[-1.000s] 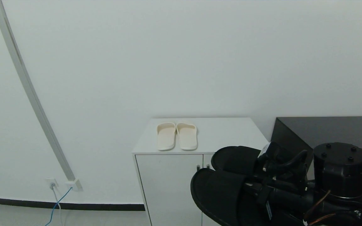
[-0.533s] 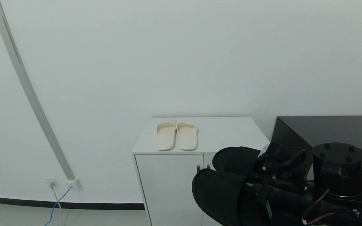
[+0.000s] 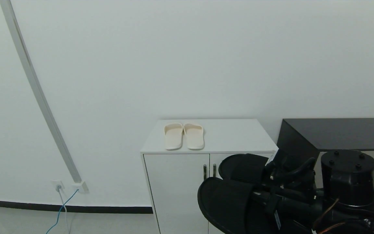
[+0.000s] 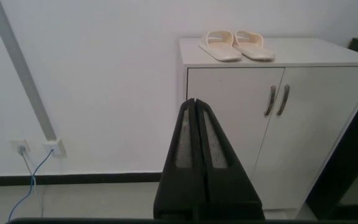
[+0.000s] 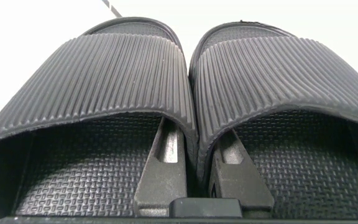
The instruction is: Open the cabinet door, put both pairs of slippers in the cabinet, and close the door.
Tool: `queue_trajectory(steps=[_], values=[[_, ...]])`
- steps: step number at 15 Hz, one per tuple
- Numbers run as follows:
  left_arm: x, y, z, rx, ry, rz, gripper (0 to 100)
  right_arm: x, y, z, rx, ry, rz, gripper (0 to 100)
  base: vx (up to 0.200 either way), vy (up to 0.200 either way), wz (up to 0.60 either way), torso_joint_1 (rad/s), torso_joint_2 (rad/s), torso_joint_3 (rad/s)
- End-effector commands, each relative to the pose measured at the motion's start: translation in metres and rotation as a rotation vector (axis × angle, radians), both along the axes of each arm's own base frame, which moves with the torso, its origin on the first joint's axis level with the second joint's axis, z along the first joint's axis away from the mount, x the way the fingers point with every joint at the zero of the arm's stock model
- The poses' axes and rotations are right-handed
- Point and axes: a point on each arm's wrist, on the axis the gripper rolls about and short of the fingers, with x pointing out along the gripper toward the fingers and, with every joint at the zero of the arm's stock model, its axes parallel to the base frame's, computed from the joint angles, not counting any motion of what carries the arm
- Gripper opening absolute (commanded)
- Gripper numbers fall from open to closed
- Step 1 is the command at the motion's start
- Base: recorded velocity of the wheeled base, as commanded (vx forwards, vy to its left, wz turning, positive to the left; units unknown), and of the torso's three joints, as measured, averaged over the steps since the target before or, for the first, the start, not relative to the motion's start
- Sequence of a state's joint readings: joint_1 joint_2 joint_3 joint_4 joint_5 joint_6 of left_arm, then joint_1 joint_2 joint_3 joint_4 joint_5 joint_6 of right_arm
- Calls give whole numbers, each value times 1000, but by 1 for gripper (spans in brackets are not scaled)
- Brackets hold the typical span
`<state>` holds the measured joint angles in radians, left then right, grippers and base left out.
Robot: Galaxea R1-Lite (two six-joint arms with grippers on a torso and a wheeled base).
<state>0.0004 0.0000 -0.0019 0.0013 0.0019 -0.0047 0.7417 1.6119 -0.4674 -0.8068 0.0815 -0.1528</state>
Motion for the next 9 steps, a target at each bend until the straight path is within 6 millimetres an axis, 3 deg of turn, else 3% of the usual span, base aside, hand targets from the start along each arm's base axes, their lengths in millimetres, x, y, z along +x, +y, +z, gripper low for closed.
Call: queue_trajectory(steps=[1,5,6,9], values=[[0,0,0,0,1,1,0,1,1,-3,-10,9,-2,0,0,0,0,0,0,0],[0,0,0,0,1,-1,0,1,0,-2,-6,7,-3,0,0,0,0,0,0,0],[0,0,0,-3,1,1,100,1,0,-1,-3,5,-5,0,0,0,0,0,0,0],[0,0,-1,3,2,1,100,-2,-3,0,2,2,-4,0,0,0,0,-85,207,112]])
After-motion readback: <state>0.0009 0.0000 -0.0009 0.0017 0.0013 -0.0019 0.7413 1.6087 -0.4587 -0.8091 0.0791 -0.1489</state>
